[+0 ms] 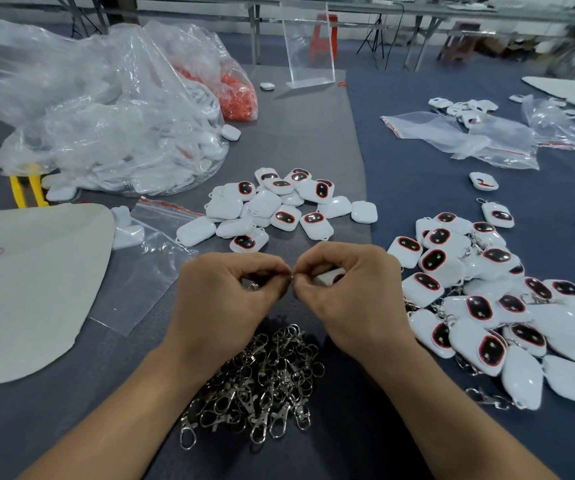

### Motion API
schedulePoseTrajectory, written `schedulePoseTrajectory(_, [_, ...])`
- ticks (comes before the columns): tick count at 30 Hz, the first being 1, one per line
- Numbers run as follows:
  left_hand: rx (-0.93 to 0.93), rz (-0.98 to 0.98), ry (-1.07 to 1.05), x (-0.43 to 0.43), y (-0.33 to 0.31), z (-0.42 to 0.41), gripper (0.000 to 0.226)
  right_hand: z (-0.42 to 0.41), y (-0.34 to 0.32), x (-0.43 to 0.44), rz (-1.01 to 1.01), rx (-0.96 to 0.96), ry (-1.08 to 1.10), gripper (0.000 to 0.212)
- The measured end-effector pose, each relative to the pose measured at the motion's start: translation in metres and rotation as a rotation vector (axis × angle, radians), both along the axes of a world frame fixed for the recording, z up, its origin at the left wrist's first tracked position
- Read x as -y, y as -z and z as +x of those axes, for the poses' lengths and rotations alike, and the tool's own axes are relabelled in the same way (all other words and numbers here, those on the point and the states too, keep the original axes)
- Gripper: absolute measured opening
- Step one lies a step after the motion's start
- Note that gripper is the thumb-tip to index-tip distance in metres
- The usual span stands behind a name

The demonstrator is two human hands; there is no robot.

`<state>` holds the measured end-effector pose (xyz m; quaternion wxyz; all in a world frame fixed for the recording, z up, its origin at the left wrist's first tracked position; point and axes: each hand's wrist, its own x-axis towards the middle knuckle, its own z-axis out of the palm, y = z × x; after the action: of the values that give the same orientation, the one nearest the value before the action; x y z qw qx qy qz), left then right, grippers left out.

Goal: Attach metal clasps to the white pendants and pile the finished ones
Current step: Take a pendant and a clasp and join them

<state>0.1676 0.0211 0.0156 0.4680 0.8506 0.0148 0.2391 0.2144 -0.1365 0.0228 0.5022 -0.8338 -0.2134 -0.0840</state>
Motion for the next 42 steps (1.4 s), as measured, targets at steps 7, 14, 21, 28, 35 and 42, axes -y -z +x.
schedulePoseTrajectory(7, [0.003, -0.065, 0.031, -0.002, 0.001, 0.003, 0.017, 0.002, 0.001, -0.002, 0.036, -0.071, -0.014, 0.014])
schedulePoseTrajectory(14, [0.009, -0.141, 0.015, -0.002, 0.0, 0.005, 0.023, 0.006, 0.003, -0.004, 0.192, -0.235, -0.022, 0.017])
schedulePoseTrajectory(21, [0.074, 0.225, -0.044, 0.0, -0.001, -0.002, 0.012, 0.004, 0.007, -0.005, 0.005, -0.093, 0.036, 0.015])
schedulePoseTrajectory(28, [-0.007, -0.013, -0.017, -0.003, 0.002, 0.002, 0.024, 0.007, 0.008, -0.004, 0.119, -0.2, -0.007, 0.025])
schedulePoseTrajectory(35, [-0.013, -0.06, 0.03, -0.003, 0.001, 0.0, 0.021, 0.011, 0.009, -0.004, 0.176, -0.292, -0.079, 0.027])
schedulePoseTrajectory(42, [-0.05, -0.037, 0.043, -0.003, 0.002, 0.0, 0.013, 0.013, 0.008, -0.001, 0.089, -0.325, -0.106, 0.027])
